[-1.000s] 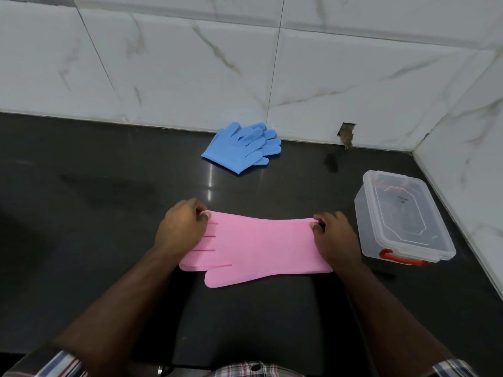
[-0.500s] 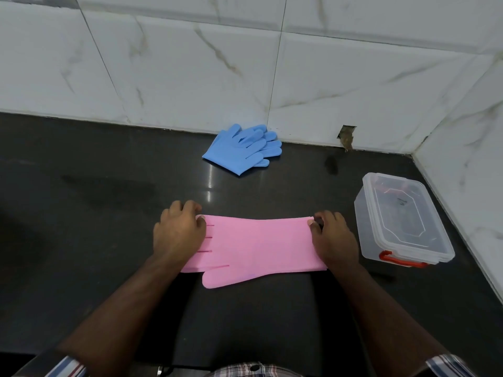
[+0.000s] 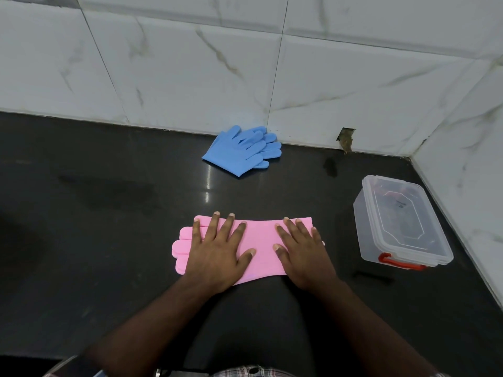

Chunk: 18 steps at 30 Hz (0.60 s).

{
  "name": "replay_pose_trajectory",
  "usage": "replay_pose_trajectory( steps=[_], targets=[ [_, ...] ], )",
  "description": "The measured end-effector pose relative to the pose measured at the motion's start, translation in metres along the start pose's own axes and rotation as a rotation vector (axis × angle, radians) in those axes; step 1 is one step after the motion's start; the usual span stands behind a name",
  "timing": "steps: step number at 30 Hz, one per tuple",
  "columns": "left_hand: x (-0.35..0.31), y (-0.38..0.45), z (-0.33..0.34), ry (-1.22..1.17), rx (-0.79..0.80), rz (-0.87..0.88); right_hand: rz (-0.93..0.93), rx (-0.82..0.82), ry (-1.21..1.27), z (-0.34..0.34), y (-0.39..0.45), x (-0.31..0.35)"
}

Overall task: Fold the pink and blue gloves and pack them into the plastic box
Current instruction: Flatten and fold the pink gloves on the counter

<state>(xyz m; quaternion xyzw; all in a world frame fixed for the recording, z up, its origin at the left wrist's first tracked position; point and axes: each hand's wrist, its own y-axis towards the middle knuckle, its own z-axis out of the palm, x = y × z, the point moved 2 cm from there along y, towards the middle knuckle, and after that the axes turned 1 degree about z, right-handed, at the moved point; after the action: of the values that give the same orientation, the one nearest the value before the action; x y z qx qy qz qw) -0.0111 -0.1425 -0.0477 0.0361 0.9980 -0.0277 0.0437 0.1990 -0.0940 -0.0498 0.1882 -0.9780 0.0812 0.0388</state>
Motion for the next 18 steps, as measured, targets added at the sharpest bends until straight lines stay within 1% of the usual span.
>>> replay_pose_trajectory(
  steps=[3, 7, 9, 10, 12, 13, 14, 15, 18],
  targets=[
    [-0.001, -0.002, 0.003, 0.003, -0.016, -0.012, 0.023, 0.035, -0.041, 0.002, 0.000, -0.003],
    [-0.002, -0.004, 0.004, -0.003, -0.031, -0.018, 0.026, 0.078, -0.031, -0.002, 0.002, -0.001],
    [-0.002, -0.004, 0.004, 0.004, -0.017, -0.017, 0.028, 0.063, 0.098, -0.011, 0.001, -0.003],
    [-0.003, -0.004, 0.003, 0.007, -0.009, -0.017, 0.053, 0.007, 0.199, -0.017, -0.002, -0.005],
    [-0.003, -0.004, 0.002, 0.008, -0.002, -0.017, 0.186, -0.151, 0.347, -0.029, -0.009, -0.014],
    [-0.003, -0.005, 0.002, 0.009, 0.000, -0.015, 0.284, -0.193, 0.373, -0.033, -0.012, -0.021],
    [-0.003, -0.005, 0.002, 0.007, 0.002, -0.014, 0.375, -0.192, 0.381, -0.037, -0.015, -0.027],
    [-0.003, -0.005, 0.002, 0.003, 0.005, -0.013, 0.442, -0.155, 0.379, -0.038, -0.017, -0.030],
    [-0.003, -0.004, 0.003, -0.001, 0.017, -0.017, 0.510, -0.014, 0.382, -0.041, -0.017, -0.030]
  ],
)
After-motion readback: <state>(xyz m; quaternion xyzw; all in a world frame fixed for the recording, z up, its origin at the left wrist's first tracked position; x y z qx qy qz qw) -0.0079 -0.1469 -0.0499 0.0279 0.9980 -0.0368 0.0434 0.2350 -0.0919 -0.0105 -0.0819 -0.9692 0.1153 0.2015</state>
